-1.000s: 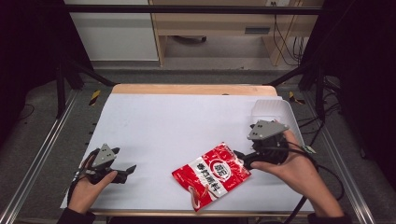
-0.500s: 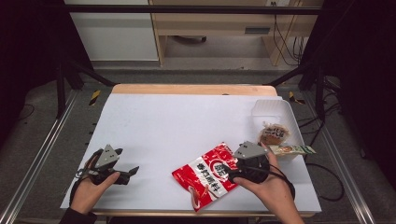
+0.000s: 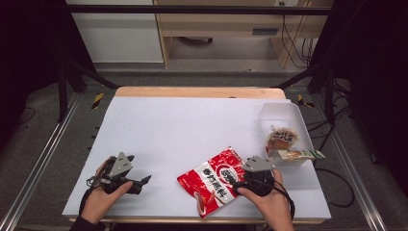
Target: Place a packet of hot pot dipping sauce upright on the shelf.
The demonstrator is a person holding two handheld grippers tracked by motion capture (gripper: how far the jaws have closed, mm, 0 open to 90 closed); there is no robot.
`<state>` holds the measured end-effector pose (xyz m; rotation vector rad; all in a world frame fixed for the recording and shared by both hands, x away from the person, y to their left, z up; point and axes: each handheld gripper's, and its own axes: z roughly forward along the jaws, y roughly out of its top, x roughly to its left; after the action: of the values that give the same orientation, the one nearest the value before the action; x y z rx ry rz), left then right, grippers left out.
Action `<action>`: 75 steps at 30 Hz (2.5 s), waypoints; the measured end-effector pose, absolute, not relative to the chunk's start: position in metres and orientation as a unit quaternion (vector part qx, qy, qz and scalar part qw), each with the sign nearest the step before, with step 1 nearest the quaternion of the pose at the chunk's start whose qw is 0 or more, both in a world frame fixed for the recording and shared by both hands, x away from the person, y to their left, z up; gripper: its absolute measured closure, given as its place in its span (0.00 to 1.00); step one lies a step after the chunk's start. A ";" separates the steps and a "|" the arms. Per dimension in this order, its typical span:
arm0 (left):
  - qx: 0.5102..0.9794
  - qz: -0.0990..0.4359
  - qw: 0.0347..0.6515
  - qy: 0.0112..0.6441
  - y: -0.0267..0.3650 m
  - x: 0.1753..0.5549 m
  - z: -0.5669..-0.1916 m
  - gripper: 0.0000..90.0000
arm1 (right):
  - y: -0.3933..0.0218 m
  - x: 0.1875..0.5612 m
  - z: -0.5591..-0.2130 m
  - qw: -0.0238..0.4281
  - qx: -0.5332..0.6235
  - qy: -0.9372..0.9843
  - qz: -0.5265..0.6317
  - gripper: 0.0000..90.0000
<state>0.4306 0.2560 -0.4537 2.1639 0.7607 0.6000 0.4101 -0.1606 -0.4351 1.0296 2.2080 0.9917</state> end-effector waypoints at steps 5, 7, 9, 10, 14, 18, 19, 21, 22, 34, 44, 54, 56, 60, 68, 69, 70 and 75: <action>0.849 0.229 0.382 0.283 0.239 0.427 -0.454 0.08 | -0.169 0.410 -0.444 0.257 0.396 0.809 0.349 0.15; 0.856 0.229 0.371 0.277 0.238 0.427 -0.454 0.08 | -0.172 0.409 -0.446 0.257 0.402 0.807 0.347 0.15; 0.857 0.227 0.371 0.275 0.236 0.427 -0.455 0.08 | -0.175 0.409 -0.448 0.252 0.406 0.808 0.344 0.15; 0.854 0.227 0.376 0.278 0.235 0.427 -0.455 0.08 | -0.177 0.409 -0.449 0.250 0.408 0.809 0.343 0.14; 0.857 0.227 0.370 0.276 0.236 0.427 -0.455 0.08 | -0.182 0.410 -0.454 0.230 0.422 0.809 0.339 0.12; 0.857 0.227 0.372 0.276 0.237 0.427 -0.455 0.08 | -0.187 0.413 -0.458 0.215 0.431 0.810 0.336 0.11; 0.857 0.228 0.371 0.276 0.237 0.427 -0.455 0.08 | -0.188 0.414 -0.458 0.212 0.433 0.810 0.335 0.11; 0.858 0.228 0.370 0.275 0.237 0.427 -0.455 0.08 | -0.188 0.416 -0.460 0.205 0.435 0.811 0.332 0.11; 0.858 0.228 0.370 0.273 0.237 0.427 -0.455 0.08 | -0.189 0.418 -0.462 0.205 0.433 0.813 0.330 0.12; 0.861 0.226 0.368 0.269 0.236 0.427 -0.455 0.08 | -0.187 0.429 -0.474 0.163 0.443 0.823 0.314 0.16; 0.856 0.225 0.375 0.274 0.237 0.427 -0.455 0.08 | -0.184 0.422 -0.466 0.159 0.437 0.818 0.340 0.31; 0.859 0.223 0.373 0.271 0.237 0.427 -0.455 0.09 | -0.178 0.413 -0.458 0.127 0.417 0.822 0.368 0.72; 0.858 0.222 0.373 0.273 0.237 0.428 -0.455 0.09 | -0.175 0.413 -0.457 0.134 0.406 0.827 0.365 0.81; 0.857 0.221 0.374 0.275 0.239 0.428 -0.455 0.09 | -0.169 0.416 -0.450 0.150 0.387 0.837 0.357 0.97; 0.857 0.218 0.373 0.280 0.245 0.431 -0.454 0.09 | -0.155 0.431 -0.435 0.174 0.356 0.852 0.341 1.00; 0.856 0.216 0.375 0.282 0.245 0.431 -0.454 0.10 | -0.152 0.434 -0.433 0.179 0.351 0.854 0.340 1.00; 0.857 0.216 0.375 0.281 0.246 0.432 -0.453 0.10 | -0.150 0.437 -0.430 0.183 0.344 0.858 0.336 1.00; 0.859 0.215 0.376 0.274 0.247 0.438 -0.445 0.09 | -0.132 0.455 -0.419 0.198 0.309 0.868 0.334 1.00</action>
<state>0.4380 0.2468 -0.4450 2.1973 0.7011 0.5496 0.4550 -0.1316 -0.4193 0.8645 2.4304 0.9348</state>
